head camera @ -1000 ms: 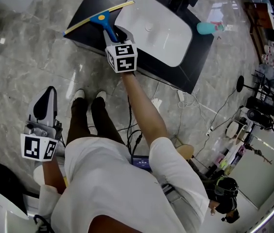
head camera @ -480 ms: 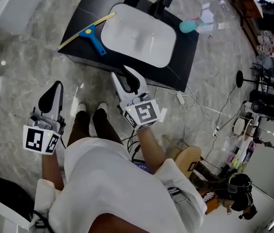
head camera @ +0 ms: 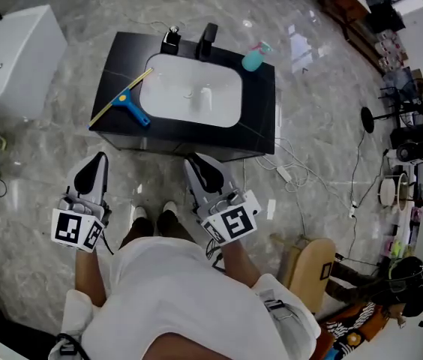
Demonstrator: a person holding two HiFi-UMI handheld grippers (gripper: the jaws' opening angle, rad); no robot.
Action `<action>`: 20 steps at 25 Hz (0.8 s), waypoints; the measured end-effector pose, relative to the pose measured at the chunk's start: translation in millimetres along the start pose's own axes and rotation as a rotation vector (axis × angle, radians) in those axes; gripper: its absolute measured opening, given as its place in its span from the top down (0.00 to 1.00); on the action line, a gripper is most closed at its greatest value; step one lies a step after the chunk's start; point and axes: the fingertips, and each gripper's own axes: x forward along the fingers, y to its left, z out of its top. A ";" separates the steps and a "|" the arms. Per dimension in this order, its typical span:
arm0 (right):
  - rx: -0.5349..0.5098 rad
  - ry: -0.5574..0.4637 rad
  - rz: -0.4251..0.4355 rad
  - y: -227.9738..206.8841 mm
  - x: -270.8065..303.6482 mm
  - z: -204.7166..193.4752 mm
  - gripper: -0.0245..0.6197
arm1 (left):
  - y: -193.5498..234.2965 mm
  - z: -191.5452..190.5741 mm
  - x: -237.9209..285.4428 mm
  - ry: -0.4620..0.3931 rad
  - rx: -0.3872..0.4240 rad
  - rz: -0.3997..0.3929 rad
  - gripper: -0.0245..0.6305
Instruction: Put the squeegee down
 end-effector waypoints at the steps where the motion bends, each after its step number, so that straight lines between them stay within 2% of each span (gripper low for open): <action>1: -0.001 -0.012 -0.007 -1.5 -2.3 3.1 0.90 | -3.0 2.0 0.5 -0.004 0.005 -0.006 0.96; 3: 0.005 -0.029 -0.009 -2.2 -5.1 7.8 0.95 | -8.1 3.2 0.1 -0.006 0.010 -0.012 0.96; 9: -0.005 -0.060 0.031 11.2 -7.4 25.4 0.95 | -19.7 -0.2 -12.8 -0.005 0.002 -0.004 0.96; 20: -0.025 -0.060 0.048 28.5 -9.9 25.8 0.95 | -33.3 -9.2 -32.3 0.002 -0.011 0.005 0.96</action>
